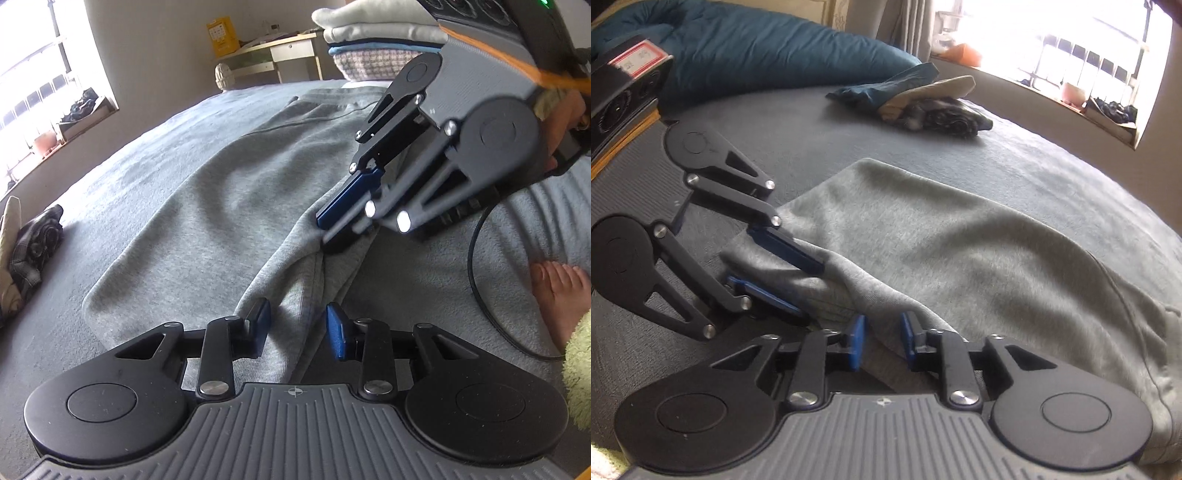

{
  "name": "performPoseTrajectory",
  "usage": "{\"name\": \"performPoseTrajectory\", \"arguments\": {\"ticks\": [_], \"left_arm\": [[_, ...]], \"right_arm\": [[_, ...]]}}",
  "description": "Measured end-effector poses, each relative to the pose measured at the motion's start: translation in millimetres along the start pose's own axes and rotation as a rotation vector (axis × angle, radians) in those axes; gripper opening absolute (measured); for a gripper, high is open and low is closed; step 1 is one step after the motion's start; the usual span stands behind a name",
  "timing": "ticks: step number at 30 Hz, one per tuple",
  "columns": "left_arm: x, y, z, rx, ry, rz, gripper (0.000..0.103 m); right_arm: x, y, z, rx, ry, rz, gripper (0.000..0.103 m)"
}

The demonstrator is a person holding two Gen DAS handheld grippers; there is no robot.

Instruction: Fold clothes

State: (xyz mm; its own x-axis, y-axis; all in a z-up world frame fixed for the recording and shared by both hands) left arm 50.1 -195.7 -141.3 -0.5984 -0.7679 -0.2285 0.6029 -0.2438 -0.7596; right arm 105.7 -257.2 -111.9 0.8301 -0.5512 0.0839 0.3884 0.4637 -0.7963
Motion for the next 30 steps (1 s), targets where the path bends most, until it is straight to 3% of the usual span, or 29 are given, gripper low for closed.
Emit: {"name": "performPoseTrajectory", "arguments": {"ticks": [6,10,13,16,19,21,23,28,30], "left_arm": [[0,1,-2,0.000,0.005,-0.002,0.034],[3,2,-3,0.000,0.030,0.000,0.035],[6,-1,-3,0.010,0.055,0.013,0.035],[4,-4,0,0.028,0.045,0.007,0.035],[2,-4,5,0.041,0.032,0.008,0.035],[1,-2,6,0.047,0.023,0.010,0.034],[-1,1,6,0.045,0.010,0.011,0.034],[-4,3,7,0.045,-0.010,0.031,0.028],[-7,1,9,0.048,-0.028,0.040,0.024]], "right_arm": [[51,-9,8,0.043,0.436,0.270,0.000],[92,5,0,0.044,0.875,0.539,0.000],[109,10,-10,0.074,1.070,0.637,0.000],[101,0,-12,0.069,1.039,0.690,0.001],[85,-6,-20,-0.009,0.967,0.652,0.011],[82,-3,-34,-0.038,1.044,0.668,0.034],[83,3,-50,-0.047,1.153,0.681,0.043],[80,30,-63,-0.029,1.318,0.717,0.043],[79,34,-62,0.001,1.355,0.742,0.029]]}}
Point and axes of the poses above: each gripper's, at about its wrist camera, not at the fingertips, and y roughly the way its jaws point, x to its right, z to its top, the point moved 8 cm from there along y, roughly the way its jaws point, and after that the axes turned 8 degrees about -x, right-handed, at the moved point
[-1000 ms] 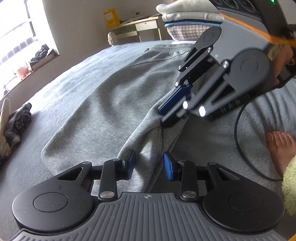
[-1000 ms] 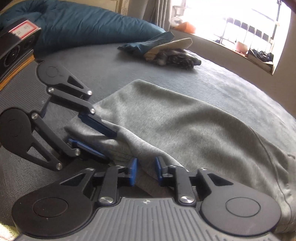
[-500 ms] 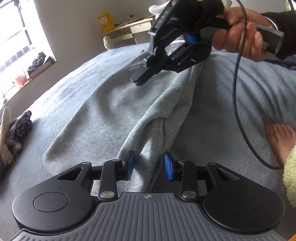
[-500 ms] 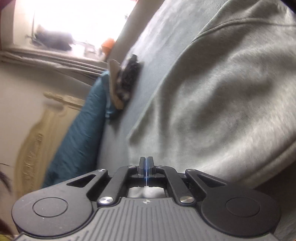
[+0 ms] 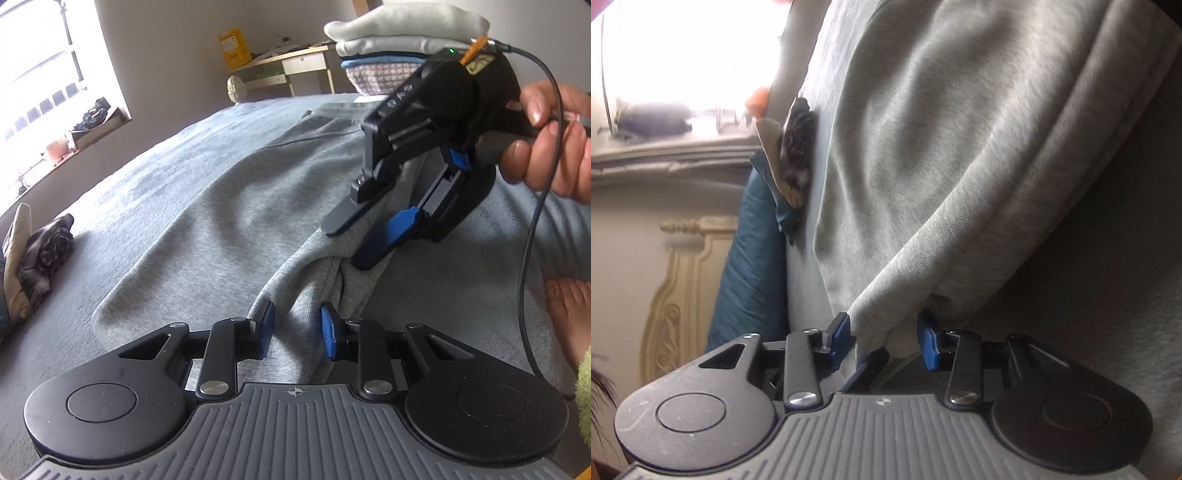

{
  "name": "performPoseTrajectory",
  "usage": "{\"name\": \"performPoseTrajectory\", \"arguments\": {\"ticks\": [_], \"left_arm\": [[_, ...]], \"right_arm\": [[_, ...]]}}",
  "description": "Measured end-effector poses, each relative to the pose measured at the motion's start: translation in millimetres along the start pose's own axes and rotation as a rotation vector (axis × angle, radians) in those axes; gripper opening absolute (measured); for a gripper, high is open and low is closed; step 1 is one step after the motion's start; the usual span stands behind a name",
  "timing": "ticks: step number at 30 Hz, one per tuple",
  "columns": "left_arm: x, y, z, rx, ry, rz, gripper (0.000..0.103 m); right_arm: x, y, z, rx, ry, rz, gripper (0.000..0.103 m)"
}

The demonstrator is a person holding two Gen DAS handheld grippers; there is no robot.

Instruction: Fold clothes

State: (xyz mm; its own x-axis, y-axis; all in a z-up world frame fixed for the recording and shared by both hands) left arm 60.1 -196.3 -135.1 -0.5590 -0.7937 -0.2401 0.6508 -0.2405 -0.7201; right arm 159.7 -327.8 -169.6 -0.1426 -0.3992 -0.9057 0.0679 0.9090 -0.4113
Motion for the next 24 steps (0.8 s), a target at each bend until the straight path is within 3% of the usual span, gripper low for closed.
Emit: {"name": "performPoseTrajectory", "arguments": {"ticks": [2,5,11,13,16,18,19,20,21,24], "left_arm": [[-3,0,1,-0.001,-0.009,0.005,0.024],[-2,1,0,-0.008,0.002,0.007,0.023],[11,4,-1,-0.013,0.087,0.016,0.027],[14,4,2,-0.002,0.112,0.026,0.032],[13,7,6,0.010,0.120,0.038,0.032],[10,8,7,0.008,0.093,0.030,0.023],[8,9,7,0.009,0.078,0.025,0.021],[6,9,7,0.009,0.063,0.021,0.019],[4,9,8,0.010,0.048,0.016,0.016],[0,10,8,0.008,0.010,0.001,0.012]], "right_arm": [[-3,0,1,0.020,-0.002,0.015,0.011],[-9,-7,2,0.033,0.011,0.077,0.005],[-6,-5,11,0.037,0.145,0.215,0.004],[-1,-1,13,0.037,0.217,0.303,0.004],[-2,0,17,0.060,0.241,0.383,0.006],[-4,-1,20,0.069,0.240,0.421,0.009],[-6,-4,21,0.076,0.225,0.408,0.014],[-7,-7,21,0.090,0.201,0.378,0.029],[-9,-12,22,0.115,0.157,0.324,0.032],[-26,-19,13,0.145,-0.099,0.046,0.032]]}}
Point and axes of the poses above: each gripper's, at about its wrist camera, not at the fingertips, and y roughly the way its jaws point, x to its right, z to its top, the point moved 8 cm from there along y, roughly the way its jaws point, and after that the axes turned 8 degrees about -x, right-handed, at the moved point
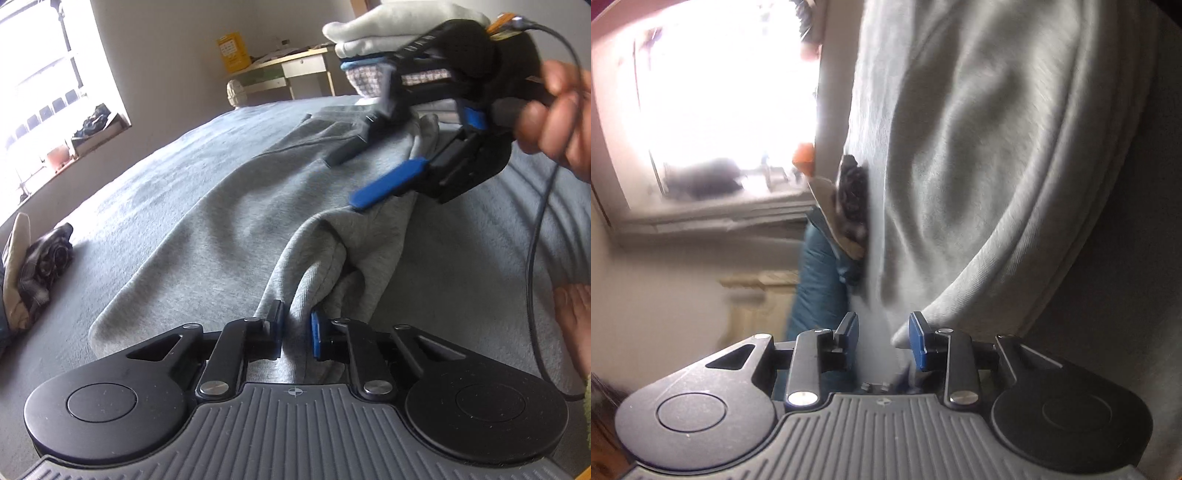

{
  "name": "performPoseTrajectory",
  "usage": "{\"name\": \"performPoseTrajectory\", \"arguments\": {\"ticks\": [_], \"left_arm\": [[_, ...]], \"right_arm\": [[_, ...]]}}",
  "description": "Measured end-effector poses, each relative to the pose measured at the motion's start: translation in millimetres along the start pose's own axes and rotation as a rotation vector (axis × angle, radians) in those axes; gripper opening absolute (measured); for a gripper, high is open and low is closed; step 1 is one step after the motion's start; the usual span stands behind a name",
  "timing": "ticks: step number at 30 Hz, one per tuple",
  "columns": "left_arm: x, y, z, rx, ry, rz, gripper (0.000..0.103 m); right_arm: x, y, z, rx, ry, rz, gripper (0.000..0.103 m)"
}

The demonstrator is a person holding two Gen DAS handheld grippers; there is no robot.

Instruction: Fold clothes

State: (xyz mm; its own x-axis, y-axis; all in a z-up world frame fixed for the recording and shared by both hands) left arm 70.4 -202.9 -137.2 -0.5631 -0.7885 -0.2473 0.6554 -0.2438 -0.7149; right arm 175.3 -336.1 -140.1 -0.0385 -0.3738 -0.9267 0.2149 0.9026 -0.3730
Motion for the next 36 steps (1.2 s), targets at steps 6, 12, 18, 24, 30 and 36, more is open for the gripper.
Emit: {"name": "performPoseTrajectory", "arguments": {"ticks": [6,12,18,24,30,36], "left_arm": [[-13,1,4,-0.012,-0.128,-0.059,0.009],[-19,-8,4,0.004,-0.178,-0.088,0.009],[-20,-7,7,0.000,-0.179,-0.106,0.011],[-21,3,9,-0.028,-0.172,-0.084,0.010],[-40,-3,12,-0.009,-0.368,-0.162,0.007],[-34,-4,11,0.002,-0.355,-0.151,0.006]], "right_arm": [[-45,22,-43,-0.060,-0.630,-0.473,0.040],[-33,38,-60,-0.060,-0.844,-0.722,0.037],[-33,22,-60,-0.047,-0.810,-0.701,0.004],[-44,10,-74,-0.084,-0.881,-0.650,0.004],[-27,25,-90,-0.206,-1.033,-0.717,0.004],[-47,11,-87,-0.181,-1.028,-0.629,0.006]]}}
Point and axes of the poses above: each gripper's, at about its wrist camera, not at the fingertips, and y roughly the way its jaws point, x to its right, z to its top, the point moved 8 cm from there along y, roughly the way its jaws point, and after that the axes turned 8 degrees about -x, right-handed, at the moved point
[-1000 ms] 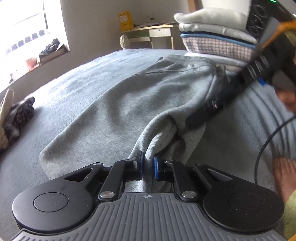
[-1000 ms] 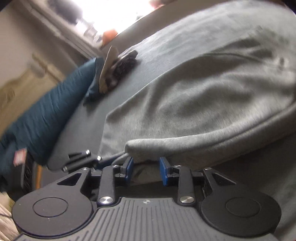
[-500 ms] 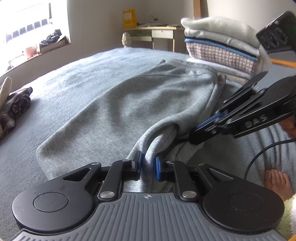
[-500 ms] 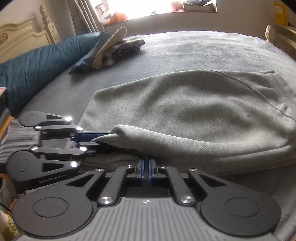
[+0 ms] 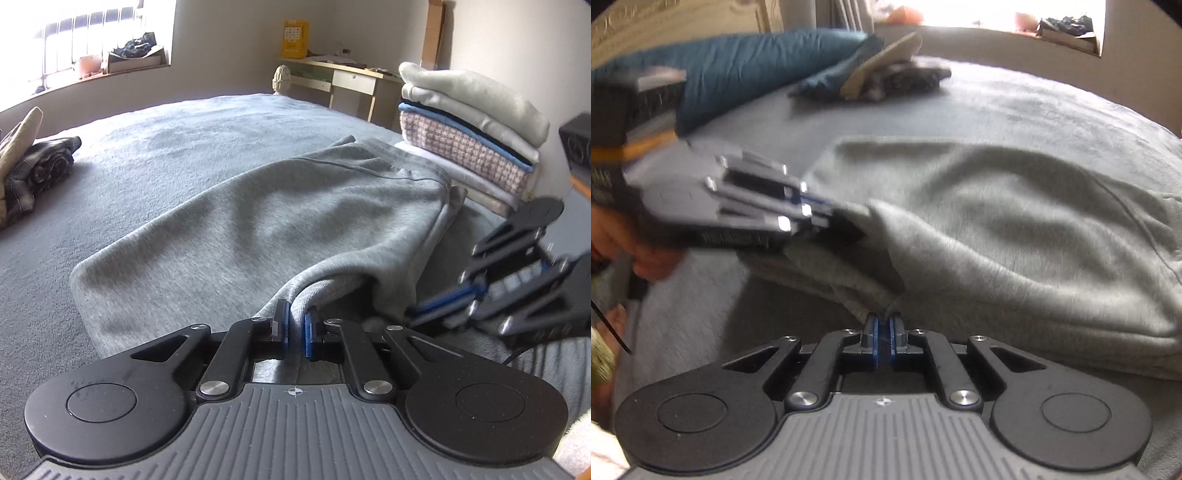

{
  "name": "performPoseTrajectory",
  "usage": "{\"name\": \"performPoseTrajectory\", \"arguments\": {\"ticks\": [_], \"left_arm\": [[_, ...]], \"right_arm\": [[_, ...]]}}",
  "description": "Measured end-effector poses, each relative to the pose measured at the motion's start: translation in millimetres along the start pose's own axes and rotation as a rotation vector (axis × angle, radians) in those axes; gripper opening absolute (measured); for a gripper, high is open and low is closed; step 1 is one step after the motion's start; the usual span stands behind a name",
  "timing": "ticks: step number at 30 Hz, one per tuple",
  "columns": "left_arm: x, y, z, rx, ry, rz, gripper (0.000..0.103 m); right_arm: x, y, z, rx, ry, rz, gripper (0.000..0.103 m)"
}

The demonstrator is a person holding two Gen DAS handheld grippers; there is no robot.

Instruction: Fold clothes

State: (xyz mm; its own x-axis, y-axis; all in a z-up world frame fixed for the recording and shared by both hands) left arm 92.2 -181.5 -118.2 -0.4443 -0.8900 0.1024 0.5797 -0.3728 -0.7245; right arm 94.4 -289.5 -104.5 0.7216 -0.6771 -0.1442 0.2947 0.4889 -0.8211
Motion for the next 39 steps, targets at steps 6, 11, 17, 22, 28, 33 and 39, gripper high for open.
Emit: {"name": "performPoseTrajectory", "arguments": {"ticks": [6,11,17,22,28,33,39], "left_arm": [[0,-3,2,0.024,0.013,0.015,0.006],[3,-10,3,0.063,0.033,0.021,0.006],[11,-16,2,0.091,0.086,0.015,0.005],[16,-11,-6,0.072,0.112,0.017,0.005],[9,-15,-1,0.095,0.090,0.028,0.005],[8,-15,0,0.099,0.085,0.026,0.005],[10,-19,0,0.116,0.088,0.020,0.005]], "right_arm": [[21,-21,22,0.115,0.138,0.054,0.006],[28,15,22,0.064,0.157,0.036,0.006],[39,46,25,0.074,0.248,0.057,0.006],[49,63,28,0.111,0.353,0.068,0.005],[40,31,23,0.150,0.313,0.103,0.015],[37,-8,14,0.164,0.283,0.120,0.021],[46,7,8,0.096,0.317,0.095,0.020]]}}
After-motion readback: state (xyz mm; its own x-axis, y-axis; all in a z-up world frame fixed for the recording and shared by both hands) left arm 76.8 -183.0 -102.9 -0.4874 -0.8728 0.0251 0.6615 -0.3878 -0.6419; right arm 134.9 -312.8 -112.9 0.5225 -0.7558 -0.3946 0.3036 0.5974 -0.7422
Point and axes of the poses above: each gripper's, at about its wrist camera, not at the fingertips, and y roughly the way its jaws point, x to its right, z to its top, the point moved 8 cm from there along y, roughly the way its jaws point, and after that the axes turned 8 degrees about -x, right-handed, at the moved point
